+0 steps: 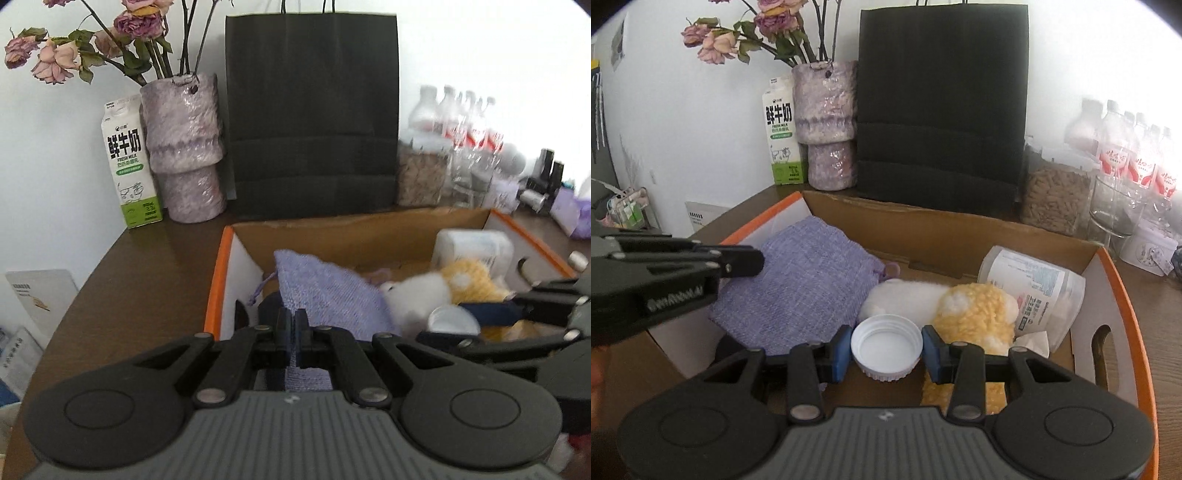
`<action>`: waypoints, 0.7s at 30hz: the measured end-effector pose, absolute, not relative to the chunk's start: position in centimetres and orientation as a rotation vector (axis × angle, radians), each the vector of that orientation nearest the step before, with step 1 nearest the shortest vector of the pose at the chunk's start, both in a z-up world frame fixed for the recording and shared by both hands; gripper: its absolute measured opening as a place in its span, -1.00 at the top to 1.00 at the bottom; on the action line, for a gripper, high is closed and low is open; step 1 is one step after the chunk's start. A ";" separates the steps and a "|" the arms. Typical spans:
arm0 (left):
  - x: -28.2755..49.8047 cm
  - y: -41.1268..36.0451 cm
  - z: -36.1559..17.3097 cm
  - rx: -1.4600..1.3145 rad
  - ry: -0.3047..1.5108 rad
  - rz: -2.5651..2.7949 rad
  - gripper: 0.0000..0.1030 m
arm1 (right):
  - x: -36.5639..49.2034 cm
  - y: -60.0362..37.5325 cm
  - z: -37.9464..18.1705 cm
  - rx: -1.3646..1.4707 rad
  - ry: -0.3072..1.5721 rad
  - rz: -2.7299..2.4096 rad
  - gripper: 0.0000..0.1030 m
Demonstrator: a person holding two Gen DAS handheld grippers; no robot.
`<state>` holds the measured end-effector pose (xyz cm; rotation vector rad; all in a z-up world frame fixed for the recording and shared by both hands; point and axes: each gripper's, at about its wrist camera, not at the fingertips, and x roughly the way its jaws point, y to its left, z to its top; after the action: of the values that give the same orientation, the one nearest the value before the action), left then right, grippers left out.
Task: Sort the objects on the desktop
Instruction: 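Carry the purple bag and white cap into the box and open both tools, then withdraw both tools from the box back over the table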
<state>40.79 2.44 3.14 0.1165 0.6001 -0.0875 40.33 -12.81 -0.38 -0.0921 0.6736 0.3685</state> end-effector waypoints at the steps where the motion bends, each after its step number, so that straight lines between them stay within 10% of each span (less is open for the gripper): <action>1: 40.8 2.4 3.0 0.125 0.603 -0.081 0.93 | 40.3 -12.8 -0.4 -0.097 0.674 0.367 0.24; 5: 40.6 2.1 2.8 0.156 0.602 -0.071 0.86 | 40.1 -12.7 -0.4 -0.114 0.672 0.358 0.10; 9: 40.0 2.3 3.3 0.161 0.575 -0.051 -0.11 | 39.7 -12.6 -0.1 -0.128 0.661 0.341 -0.31; 21: 35.9 2.9 6.5 0.141 0.450 -0.007 -1.00 | 37.6 -13.5 1.8 -0.108 0.618 0.282 -1.00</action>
<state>35.94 2.92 6.47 0.1407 0.4502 -0.0069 37.58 -13.52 1.76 -0.1080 0.6178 0.2822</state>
